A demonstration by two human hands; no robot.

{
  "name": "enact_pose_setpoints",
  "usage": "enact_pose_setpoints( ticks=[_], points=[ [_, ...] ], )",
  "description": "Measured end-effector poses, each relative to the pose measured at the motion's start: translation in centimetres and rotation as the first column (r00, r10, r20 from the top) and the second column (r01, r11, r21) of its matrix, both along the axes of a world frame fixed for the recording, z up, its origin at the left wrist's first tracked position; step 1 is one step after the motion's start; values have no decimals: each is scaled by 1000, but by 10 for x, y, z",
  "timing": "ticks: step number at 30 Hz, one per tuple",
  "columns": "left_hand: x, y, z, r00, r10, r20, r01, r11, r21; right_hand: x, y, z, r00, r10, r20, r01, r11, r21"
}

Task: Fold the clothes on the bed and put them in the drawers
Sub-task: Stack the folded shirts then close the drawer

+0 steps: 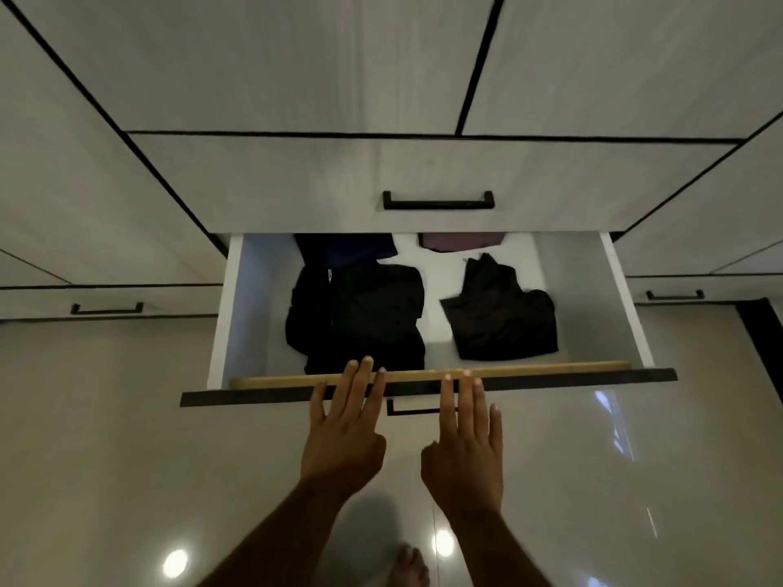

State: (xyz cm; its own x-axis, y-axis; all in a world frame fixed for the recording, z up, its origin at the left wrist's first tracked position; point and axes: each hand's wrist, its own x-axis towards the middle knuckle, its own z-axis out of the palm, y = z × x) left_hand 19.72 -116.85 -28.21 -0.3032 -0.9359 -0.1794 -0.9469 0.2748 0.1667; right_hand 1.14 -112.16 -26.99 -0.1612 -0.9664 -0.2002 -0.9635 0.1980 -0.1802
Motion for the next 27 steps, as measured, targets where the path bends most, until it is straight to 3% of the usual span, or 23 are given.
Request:
enact_pose_setpoints(
  ticks=[3, 9, 13, 20, 22, 24, 27],
  points=[
    [-4, 17, 16, 998, 5, 63, -21, 968, 251, -5, 13, 17, 996, 81, 32, -86, 976, 200],
    [-13, 23, 68, 996, -79, 44, 56, 917, 394, -18, 27, 59, 981, 120, 153, -179, 867, 465],
    [-49, 6, 126, 997, -41, -63, 61, 934, 353, -45, 33, 116, 981, -49, 188, 2, 970, 244],
    [-129, 18, 214, 926, -305, -223, 370, 851, 373, -107, 92, 206, 946, -321, 53, 316, 946, 76],
    [-167, 31, 229, 909, -276, -312, 392, 820, 416, -113, 103, 225, 879, -476, 26, 470, 875, 113],
    [-207, 52, 241, 868, -294, -400, 463, 770, 438, -116, 118, 241, 743, -668, 45, 658, 741, 132],
    [-268, 94, 258, 746, -467, -475, 659, 616, 431, -125, 170, 259, 525, -850, 23, 841, 524, 134]
  ],
)
